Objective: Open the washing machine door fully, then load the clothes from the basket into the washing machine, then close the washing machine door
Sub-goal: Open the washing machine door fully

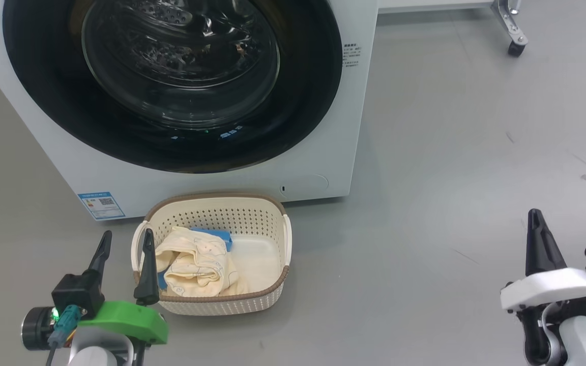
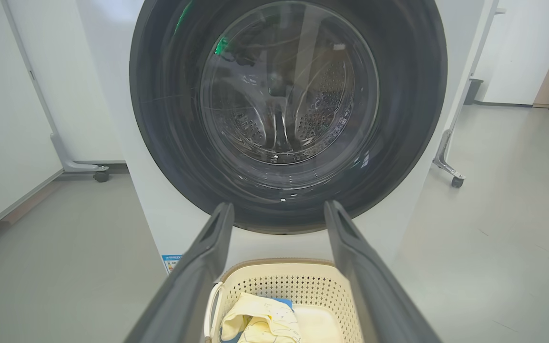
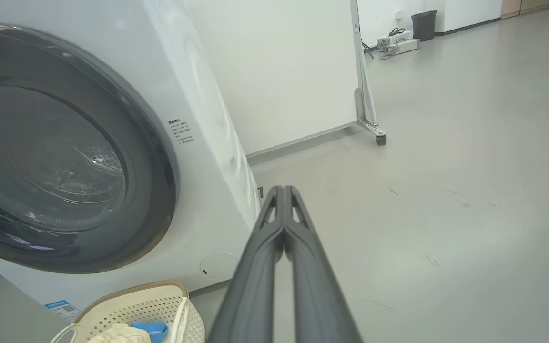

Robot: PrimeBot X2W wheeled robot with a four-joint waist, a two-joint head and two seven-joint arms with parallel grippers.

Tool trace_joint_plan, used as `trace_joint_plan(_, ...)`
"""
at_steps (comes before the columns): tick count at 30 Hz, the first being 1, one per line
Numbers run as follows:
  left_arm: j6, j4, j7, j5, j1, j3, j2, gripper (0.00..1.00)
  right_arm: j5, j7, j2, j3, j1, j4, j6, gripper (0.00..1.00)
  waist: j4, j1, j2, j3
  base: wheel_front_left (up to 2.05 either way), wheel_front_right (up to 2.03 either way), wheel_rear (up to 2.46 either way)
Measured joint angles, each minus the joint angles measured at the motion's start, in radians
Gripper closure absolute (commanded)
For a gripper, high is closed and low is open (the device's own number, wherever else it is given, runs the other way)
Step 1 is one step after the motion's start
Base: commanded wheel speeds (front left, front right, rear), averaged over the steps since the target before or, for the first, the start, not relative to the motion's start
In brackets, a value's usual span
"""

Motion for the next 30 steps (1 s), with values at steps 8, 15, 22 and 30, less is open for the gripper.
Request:
trace_joint_plan(8,-0.001,-0.022,-0.003,0.001,-0.03,-0.009,-0.003,0.0,0.22,0.063,0.057,-0.079,-0.061,0.002,0.044,1.0,0.007,0.0,0.0,0.049,0.0,0.0,0.0)
trace_joint_plan(15,-0.001,-0.042,-0.003,0.015,-0.076,-0.031,-0.006,0.0,0.541,0.192,0.116,-0.176,-0.158,0.02,0.06,1.0,0.02,0.0,0.0,0.106,0.0,0.0,0.0)
trace_joint_plan(22,-0.008,-0.082,-0.003,0.016,-0.125,-0.042,-0.009,0.0,0.798,0.346,0.113,-0.257,-0.296,0.041,0.06,1.0,0.039,0.0,0.0,0.173,0.0,0.0,0.0)
trace_joint_plan(30,-0.008,-0.118,-0.003,0.019,-0.172,-0.063,-0.012,0.0,0.974,0.49,0.105,-0.321,-0.473,0.06,0.0,1.0,0.061,0.0,0.0,0.258,0.0,0.0,0.0)
